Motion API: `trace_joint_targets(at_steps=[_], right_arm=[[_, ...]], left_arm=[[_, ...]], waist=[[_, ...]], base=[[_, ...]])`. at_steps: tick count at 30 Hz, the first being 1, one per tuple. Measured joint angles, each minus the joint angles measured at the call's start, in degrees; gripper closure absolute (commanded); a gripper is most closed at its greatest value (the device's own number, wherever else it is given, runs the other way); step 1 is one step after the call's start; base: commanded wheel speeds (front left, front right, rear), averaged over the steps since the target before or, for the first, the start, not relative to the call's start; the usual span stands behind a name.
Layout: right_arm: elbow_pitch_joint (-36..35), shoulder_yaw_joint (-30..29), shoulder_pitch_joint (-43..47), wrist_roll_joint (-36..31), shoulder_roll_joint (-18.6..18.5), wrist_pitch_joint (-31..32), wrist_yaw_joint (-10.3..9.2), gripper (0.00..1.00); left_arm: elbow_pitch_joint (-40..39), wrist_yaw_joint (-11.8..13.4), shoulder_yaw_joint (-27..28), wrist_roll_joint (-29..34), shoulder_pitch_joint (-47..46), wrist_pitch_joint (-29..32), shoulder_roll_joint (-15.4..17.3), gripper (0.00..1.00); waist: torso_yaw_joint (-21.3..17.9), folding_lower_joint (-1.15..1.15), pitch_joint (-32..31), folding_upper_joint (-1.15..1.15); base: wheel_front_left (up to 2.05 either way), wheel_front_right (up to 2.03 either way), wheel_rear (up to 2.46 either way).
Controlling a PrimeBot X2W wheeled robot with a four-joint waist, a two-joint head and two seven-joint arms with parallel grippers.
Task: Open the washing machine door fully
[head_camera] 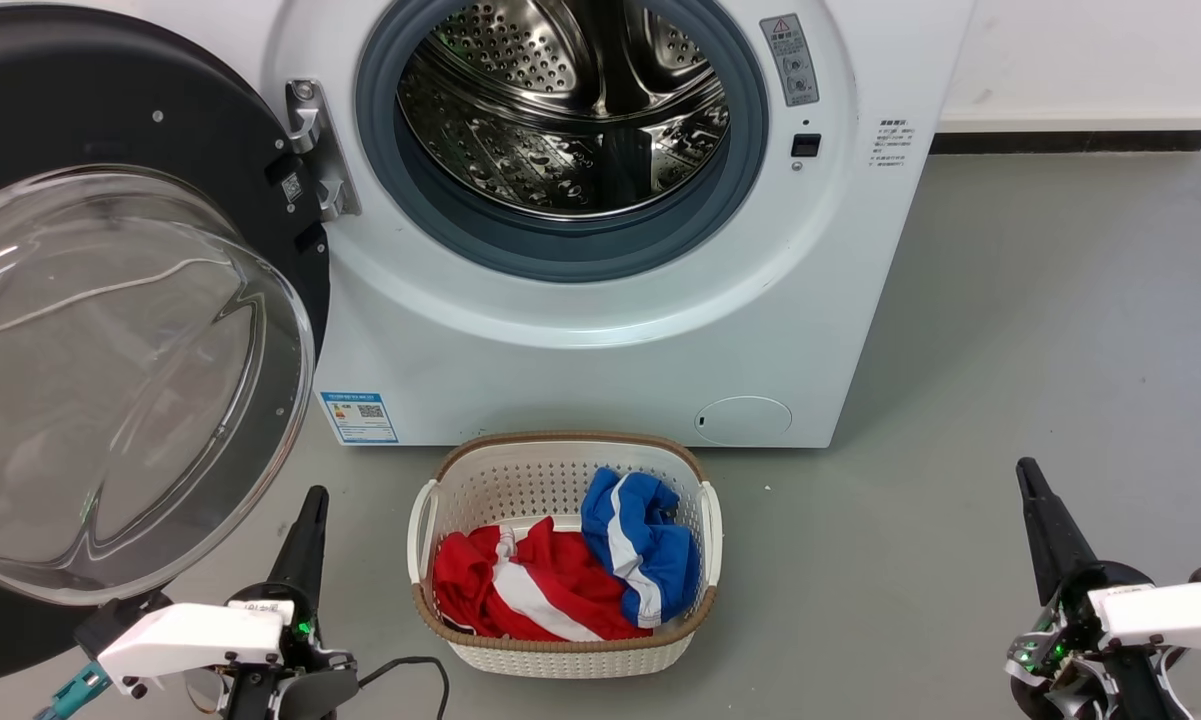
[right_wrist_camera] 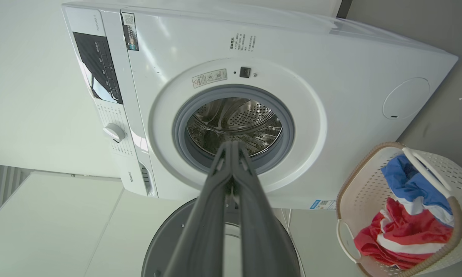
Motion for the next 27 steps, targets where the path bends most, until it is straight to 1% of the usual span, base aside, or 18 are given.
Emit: trace_joint_targets(at_steps=[18, 27], right_arm=[[0.9, -0.3, -1.2, 7.2, 0.0, 0.9, 0.00, 1.00], [0.9, -0.3, -1.2, 7.2, 0.0, 0.9, 0.00, 1.00]], left_arm=[[0.0, -1.4, 2.1, -5.7, -0.7, 1.8, -1.0, 1.00], [0.0, -1.4, 2.1, -5.8, -0.7, 1.8, -1.0, 1.00]], waist=[[0.0, 0.00, 0.3, 0.00], [0.0, 0.00, 0.3, 0.00]], base=[[0.00, 0.00, 0.00], [0.00, 0.00, 0.00]])
